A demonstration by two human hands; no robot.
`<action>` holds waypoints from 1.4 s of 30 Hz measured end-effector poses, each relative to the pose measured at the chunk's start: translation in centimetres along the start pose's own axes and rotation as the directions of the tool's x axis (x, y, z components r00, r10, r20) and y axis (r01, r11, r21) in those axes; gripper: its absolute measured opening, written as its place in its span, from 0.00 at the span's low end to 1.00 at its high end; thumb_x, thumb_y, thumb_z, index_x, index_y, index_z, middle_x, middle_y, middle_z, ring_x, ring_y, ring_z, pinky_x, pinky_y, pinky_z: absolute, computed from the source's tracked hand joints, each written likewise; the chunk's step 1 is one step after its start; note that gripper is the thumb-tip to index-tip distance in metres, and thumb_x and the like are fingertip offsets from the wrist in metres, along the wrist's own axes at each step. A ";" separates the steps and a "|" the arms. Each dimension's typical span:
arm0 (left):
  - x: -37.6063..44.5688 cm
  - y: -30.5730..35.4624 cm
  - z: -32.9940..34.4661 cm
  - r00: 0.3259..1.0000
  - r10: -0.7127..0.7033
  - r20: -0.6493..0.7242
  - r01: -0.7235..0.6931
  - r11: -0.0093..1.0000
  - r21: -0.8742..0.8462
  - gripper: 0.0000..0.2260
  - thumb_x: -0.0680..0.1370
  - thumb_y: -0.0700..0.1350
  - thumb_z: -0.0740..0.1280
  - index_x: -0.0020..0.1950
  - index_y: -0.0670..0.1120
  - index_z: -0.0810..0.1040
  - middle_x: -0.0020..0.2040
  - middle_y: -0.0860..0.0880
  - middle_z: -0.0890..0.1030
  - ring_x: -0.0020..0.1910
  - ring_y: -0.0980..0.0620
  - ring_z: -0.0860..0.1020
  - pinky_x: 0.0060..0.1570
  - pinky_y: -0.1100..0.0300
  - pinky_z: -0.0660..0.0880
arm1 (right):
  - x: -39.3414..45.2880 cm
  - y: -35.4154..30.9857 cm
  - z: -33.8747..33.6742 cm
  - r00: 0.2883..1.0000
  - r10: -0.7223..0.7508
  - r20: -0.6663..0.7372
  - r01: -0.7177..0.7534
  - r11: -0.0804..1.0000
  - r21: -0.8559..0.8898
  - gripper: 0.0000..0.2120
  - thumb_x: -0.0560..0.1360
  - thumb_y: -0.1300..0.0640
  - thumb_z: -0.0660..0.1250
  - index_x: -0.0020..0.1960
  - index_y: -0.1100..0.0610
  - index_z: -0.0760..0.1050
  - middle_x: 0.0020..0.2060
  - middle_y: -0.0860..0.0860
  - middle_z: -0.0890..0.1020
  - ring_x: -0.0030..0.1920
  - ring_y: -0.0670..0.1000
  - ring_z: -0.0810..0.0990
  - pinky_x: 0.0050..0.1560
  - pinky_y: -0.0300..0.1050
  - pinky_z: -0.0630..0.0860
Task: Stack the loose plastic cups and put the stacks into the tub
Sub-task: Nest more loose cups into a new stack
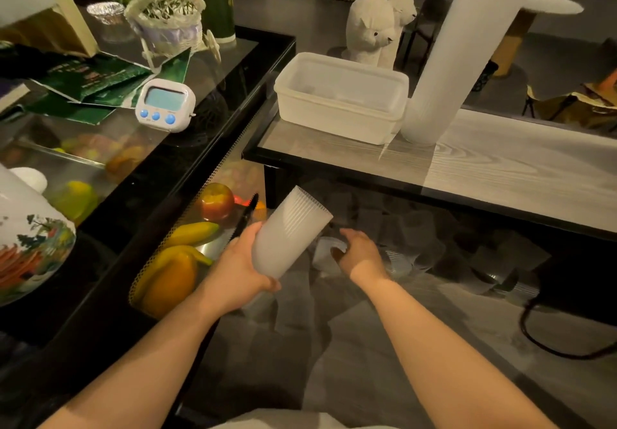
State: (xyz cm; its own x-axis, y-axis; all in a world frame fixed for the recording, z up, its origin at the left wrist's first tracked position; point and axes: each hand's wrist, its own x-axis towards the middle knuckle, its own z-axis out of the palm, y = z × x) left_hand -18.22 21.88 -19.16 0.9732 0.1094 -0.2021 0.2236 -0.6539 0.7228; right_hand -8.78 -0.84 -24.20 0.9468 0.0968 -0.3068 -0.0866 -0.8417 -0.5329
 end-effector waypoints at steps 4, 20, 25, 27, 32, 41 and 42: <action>0.2 -0.5 0.0 0.999 -0.039 -0.001 0.040 0.999 0.035 0.46 0.61 0.48 0.82 0.71 0.62 0.60 0.60 0.54 0.71 0.57 0.50 0.74 0.53 0.49 0.79 | 2.1 0.1 0.6 0.997 -0.054 0.063 0.060 0.992 -0.109 0.22 0.81 0.52 0.59 0.73 0.56 0.66 0.69 0.57 0.71 0.68 0.58 0.70 0.68 0.47 0.68; 0.5 -0.4 0.3 0.998 -0.065 0.012 0.065 0.997 0.033 0.47 0.62 0.47 0.81 0.73 0.61 0.59 0.60 0.54 0.71 0.57 0.50 0.74 0.51 0.50 0.79 | 3.2 0.4 0.7 0.974 -0.026 0.227 0.110 0.923 -0.368 0.12 0.78 0.50 0.61 0.55 0.53 0.79 0.52 0.55 0.81 0.51 0.57 0.80 0.51 0.47 0.77; 0.3 -0.7 0.8 0.998 -0.051 0.042 0.049 0.998 0.026 0.46 0.63 0.45 0.81 0.74 0.60 0.59 0.60 0.53 0.71 0.57 0.51 0.73 0.45 0.58 0.76 | 1.6 0.7 2.3 0.949 0.102 0.299 0.082 0.835 -0.544 0.14 0.76 0.54 0.63 0.58 0.56 0.79 0.52 0.55 0.81 0.50 0.57 0.81 0.49 0.45 0.76; 0.2 -1.0 0.9 0.998 -0.046 0.043 0.044 0.998 0.033 0.47 0.63 0.45 0.82 0.74 0.59 0.59 0.59 0.53 0.71 0.56 0.51 0.73 0.43 0.59 0.75 | 1.2 0.9 2.4 0.950 0.116 0.290 0.056 0.850 -0.524 0.15 0.77 0.52 0.64 0.61 0.56 0.77 0.54 0.55 0.81 0.52 0.57 0.80 0.51 0.46 0.76; -0.3 -1.4 1.1 0.999 -0.026 0.044 0.025 1.000 0.017 0.49 0.59 0.48 0.83 0.74 0.61 0.59 0.59 0.53 0.72 0.56 0.50 0.74 0.47 0.56 0.76 | -0.3 2.1 2.6 0.960 0.016 0.280 0.127 0.866 -0.484 0.19 0.79 0.56 0.62 0.69 0.57 0.69 0.65 0.56 0.74 0.63 0.58 0.75 0.63 0.46 0.72; -1.5 -1.6 0.3 0.998 0.014 0.060 -0.017 0.999 0.040 0.48 0.58 0.51 0.82 0.71 0.64 0.59 0.59 0.56 0.72 0.56 0.52 0.74 0.52 0.51 0.79 | -4.7 4.6 3.2 0.967 -0.127 0.220 0.245 0.695 -0.676 0.21 0.78 0.64 0.58 0.70 0.58 0.65 0.59 0.56 0.79 0.57 0.57 0.80 0.52 0.50 0.77; -1.6 -1.6 0.2 0.998 0.015 0.061 -0.018 0.999 0.045 0.48 0.59 0.51 0.82 0.71 0.64 0.58 0.59 0.56 0.72 0.57 0.52 0.74 0.52 0.51 0.79 | -5.1 4.6 3.4 0.970 -0.131 0.203 0.236 0.699 -0.675 0.21 0.78 0.64 0.58 0.70 0.58 0.66 0.59 0.56 0.80 0.57 0.57 0.80 0.52 0.50 0.77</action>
State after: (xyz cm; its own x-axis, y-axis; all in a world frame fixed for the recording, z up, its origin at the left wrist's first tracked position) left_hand -20.14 22.60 -20.17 0.9714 0.0539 -0.2311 0.2037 -0.6888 0.6957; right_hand -15.05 -3.44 -27.79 0.8670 0.3125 -0.3880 0.3723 -0.9240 0.0877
